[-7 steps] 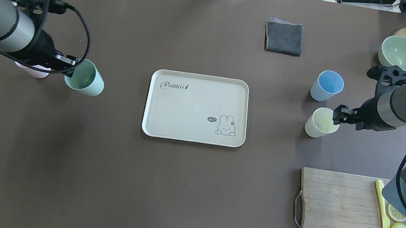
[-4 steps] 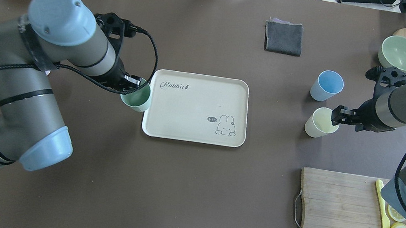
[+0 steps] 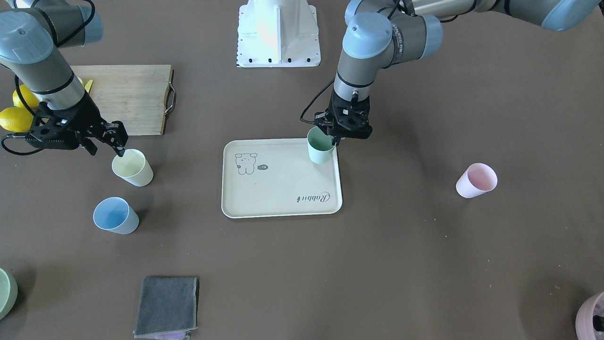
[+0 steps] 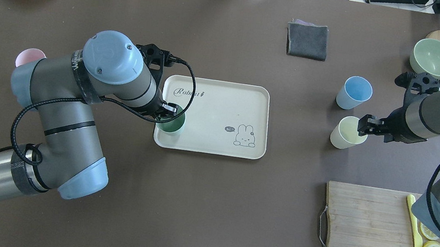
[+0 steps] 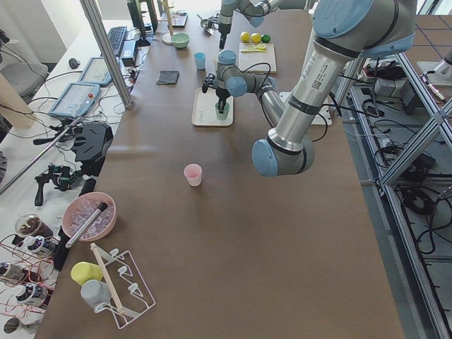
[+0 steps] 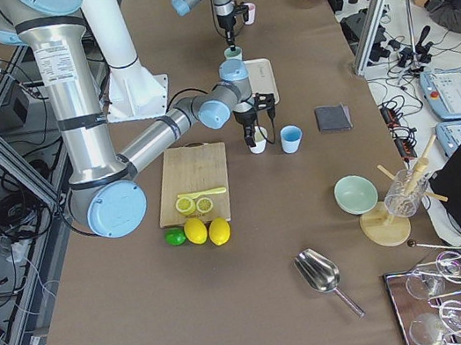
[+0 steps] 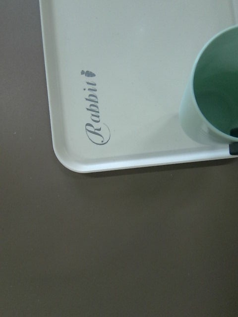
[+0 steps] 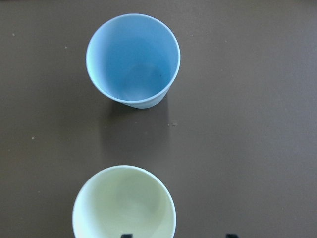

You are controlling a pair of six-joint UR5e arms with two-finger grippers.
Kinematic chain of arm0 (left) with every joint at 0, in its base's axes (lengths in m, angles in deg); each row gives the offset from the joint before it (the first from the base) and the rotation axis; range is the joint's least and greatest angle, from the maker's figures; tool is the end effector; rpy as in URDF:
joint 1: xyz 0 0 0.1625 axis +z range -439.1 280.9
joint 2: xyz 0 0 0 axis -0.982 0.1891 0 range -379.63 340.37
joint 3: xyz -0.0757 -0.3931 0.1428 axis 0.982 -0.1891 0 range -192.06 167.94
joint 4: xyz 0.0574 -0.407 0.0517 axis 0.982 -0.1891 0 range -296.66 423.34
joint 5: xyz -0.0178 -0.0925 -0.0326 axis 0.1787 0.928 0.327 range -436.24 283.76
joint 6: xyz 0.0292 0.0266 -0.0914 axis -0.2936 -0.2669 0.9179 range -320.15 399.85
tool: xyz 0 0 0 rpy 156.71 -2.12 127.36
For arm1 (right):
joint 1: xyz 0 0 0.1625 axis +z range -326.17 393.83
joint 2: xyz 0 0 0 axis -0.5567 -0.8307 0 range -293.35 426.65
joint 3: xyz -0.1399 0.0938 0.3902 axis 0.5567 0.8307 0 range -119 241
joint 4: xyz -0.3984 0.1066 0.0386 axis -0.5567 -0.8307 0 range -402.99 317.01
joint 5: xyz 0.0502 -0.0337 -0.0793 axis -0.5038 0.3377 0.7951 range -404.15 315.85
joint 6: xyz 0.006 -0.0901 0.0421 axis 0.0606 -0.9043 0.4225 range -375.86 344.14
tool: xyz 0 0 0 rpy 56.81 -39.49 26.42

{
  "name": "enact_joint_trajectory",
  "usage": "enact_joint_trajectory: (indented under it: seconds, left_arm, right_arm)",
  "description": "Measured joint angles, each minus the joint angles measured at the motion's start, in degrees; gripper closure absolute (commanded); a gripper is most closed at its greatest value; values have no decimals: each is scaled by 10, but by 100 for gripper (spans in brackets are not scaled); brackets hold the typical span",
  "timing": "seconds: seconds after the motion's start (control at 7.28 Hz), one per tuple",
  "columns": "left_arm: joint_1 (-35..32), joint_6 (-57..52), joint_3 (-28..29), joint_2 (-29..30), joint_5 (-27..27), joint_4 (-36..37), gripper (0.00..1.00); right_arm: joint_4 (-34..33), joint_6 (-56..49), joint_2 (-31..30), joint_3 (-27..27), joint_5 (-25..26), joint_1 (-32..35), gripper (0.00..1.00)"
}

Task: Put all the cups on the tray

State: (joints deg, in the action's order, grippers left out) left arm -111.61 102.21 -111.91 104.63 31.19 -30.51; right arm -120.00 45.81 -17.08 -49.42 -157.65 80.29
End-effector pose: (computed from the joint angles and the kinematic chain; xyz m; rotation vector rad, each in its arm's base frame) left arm 0.4994 -0.4410 0.2303 0.1684 0.8616 0.0479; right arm -0.2986 -0.4500 0.4155 0.1019 -0.7815 0.1581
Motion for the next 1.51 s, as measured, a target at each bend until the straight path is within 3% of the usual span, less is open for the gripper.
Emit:
enact_joint_trajectory:
  seconds: [0.14, 0.55, 0.82, 0.96, 1.1, 1.51]
  left_arm:
    - [4, 0, 4, 1, 0, -11, 3]
    - [5, -1, -7, -1, -1, -31, 2]
    - [-6, -5, -18, -1, 0, -32, 2]
    - [-14, -6, -25, -1, 2, -31, 2]
    - [-23, -6, -31, -1, 3, -30, 2]
    - [-88, -23, -46, -2, 69, -15, 2]
  right_arm:
    - [0, 0, 1, 1, 0, -3, 30]
    - [-10, 0, 24, 18, -6, -5, 39]
    - [-10, -3, 38, 40, -13, 2, 39]
    - [-9, -6, 40, 50, -13, 5, 45]
    - [-8, -5, 41, 58, -13, 5, 97]
    - [-7, 5, 47, 61, -14, 3, 100]
